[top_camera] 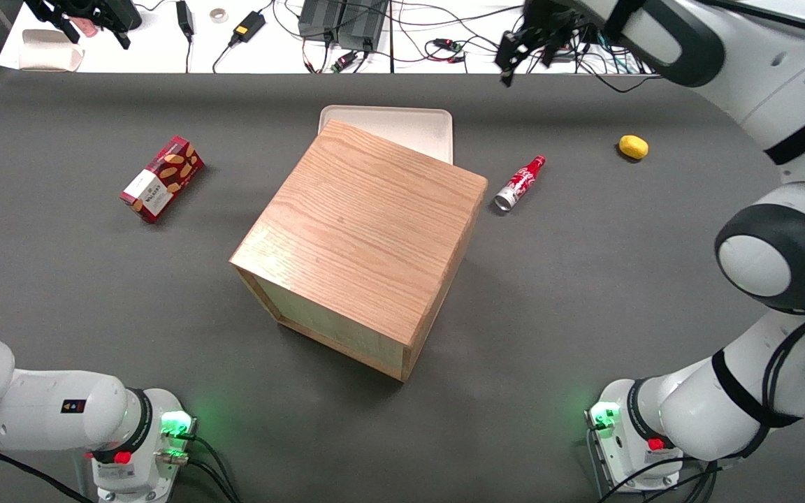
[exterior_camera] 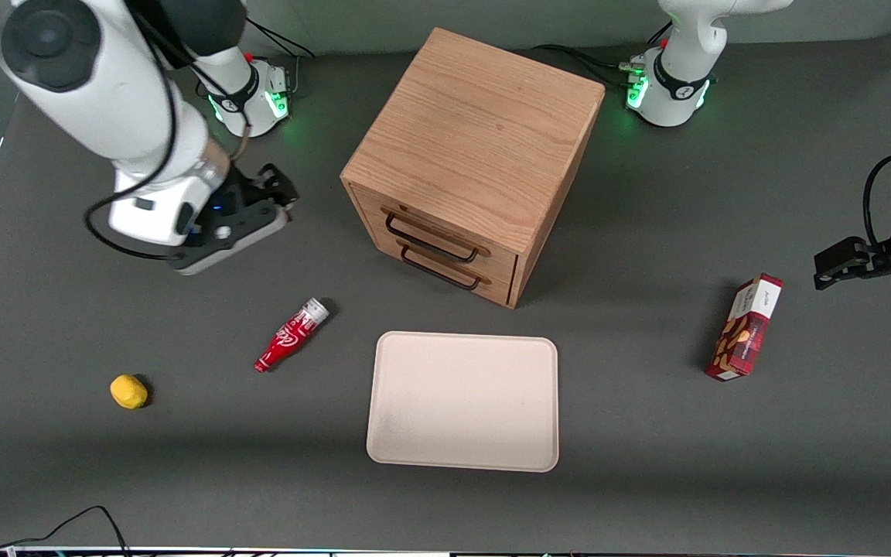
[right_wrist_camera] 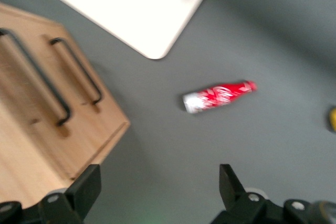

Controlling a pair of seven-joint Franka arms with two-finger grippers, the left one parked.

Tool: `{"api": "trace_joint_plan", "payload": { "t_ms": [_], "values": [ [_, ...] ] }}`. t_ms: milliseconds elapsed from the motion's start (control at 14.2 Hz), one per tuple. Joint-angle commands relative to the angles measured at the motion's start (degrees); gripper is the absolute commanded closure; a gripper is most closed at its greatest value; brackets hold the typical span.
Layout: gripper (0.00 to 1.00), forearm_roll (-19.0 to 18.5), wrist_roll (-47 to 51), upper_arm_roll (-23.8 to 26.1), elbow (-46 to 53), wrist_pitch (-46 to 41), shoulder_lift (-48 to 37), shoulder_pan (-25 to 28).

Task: Open upper drawer
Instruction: 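Move the right gripper toward the upper drawer's black handle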

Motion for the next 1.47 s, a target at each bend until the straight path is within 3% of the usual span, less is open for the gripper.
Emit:
{"api": "trace_joint_plan", "payload": {
  "t_ms": [0,351,702,1404],
  "values": [
    [0.00,6.12,-8.69,-1.50,5.89,-0.76,5.67,0.21],
    [0.00,12.01,-19.76,-0.80,6.52,1.52,10.51,1.26],
    [0.00,17.29,-20.58,-0.80,6.08,4.07,13.68,2.84],
    [0.00,17.29,-20.84,0.69,4.15,11.19,18.69,5.75]
  ]
}}
